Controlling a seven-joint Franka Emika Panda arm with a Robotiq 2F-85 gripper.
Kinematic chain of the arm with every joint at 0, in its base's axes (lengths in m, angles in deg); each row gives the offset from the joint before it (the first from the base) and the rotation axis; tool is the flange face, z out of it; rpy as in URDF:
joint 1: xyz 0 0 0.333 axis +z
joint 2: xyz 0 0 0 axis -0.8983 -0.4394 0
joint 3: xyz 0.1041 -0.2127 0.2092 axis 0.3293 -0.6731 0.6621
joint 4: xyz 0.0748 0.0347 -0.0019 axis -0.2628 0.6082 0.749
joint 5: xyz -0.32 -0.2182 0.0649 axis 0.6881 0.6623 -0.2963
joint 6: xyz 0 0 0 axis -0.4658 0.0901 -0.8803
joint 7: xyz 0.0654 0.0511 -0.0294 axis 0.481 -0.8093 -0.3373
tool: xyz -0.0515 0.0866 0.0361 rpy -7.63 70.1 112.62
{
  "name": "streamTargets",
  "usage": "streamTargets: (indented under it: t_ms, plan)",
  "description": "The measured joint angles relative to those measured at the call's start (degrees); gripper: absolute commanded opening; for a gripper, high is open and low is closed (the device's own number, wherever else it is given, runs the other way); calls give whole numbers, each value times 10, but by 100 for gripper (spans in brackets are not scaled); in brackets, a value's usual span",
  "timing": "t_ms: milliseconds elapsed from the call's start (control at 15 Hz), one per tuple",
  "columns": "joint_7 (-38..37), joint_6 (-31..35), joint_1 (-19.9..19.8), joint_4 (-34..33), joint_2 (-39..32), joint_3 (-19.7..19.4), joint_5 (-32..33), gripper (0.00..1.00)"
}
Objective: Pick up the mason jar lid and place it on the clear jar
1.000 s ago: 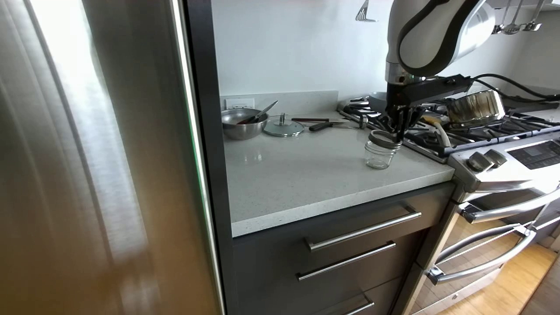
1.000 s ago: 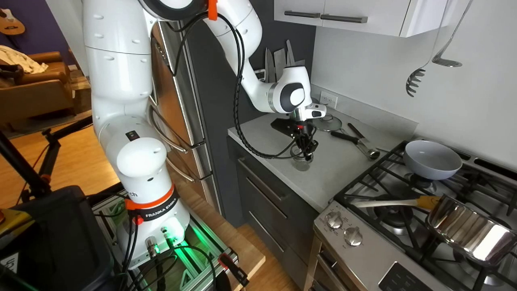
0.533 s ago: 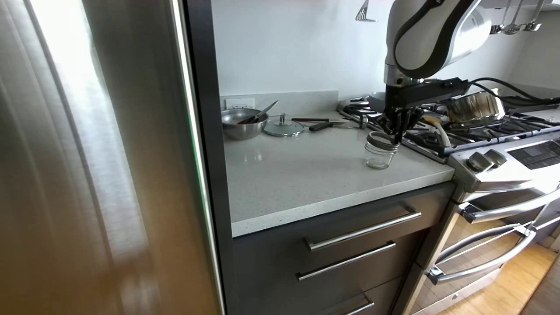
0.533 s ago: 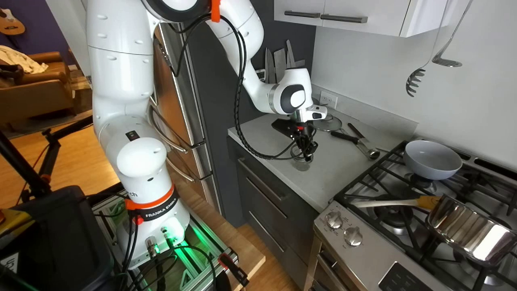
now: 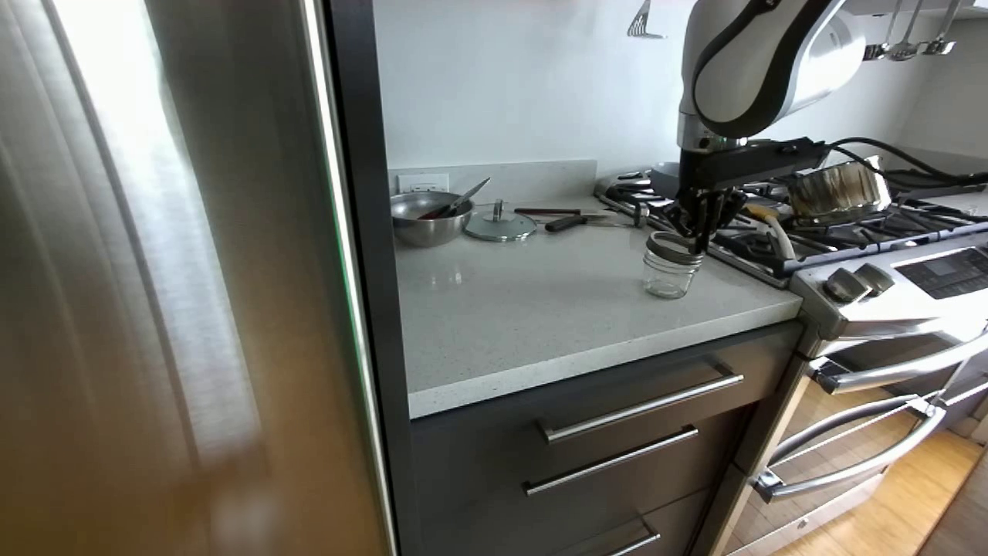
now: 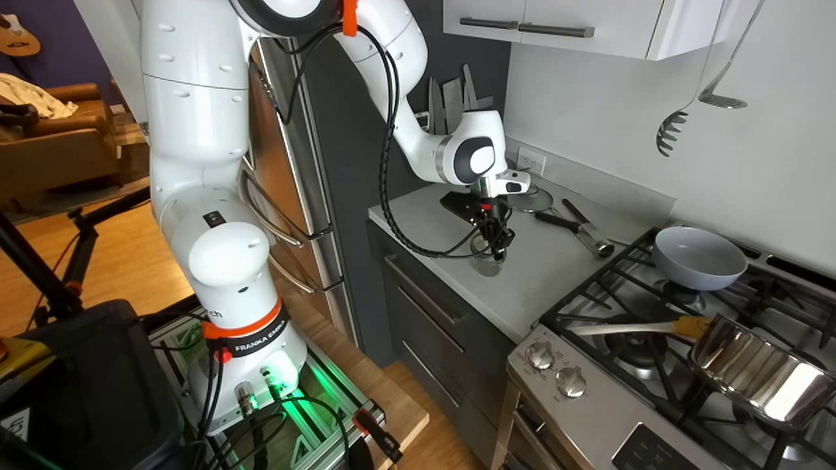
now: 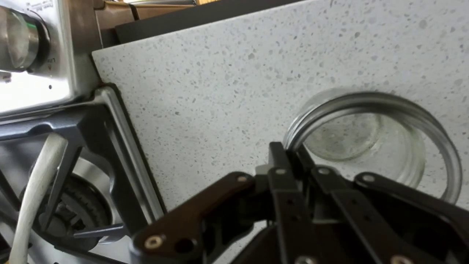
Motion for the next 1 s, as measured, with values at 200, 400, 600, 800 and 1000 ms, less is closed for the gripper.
streamTargets:
  t_ms: [200, 400, 600, 800, 1000]
  plan:
    - [2, 0, 0, 0, 0, -2, 0, 2]
    - [2, 0, 0, 0, 0, -4, 0, 2]
    - [5, -1, 0, 0, 0, -6, 0, 2]
    - [8, -1, 0, 0, 0, -7, 0, 2]
    - [9, -1, 0, 2, 1, -8, 1, 2]
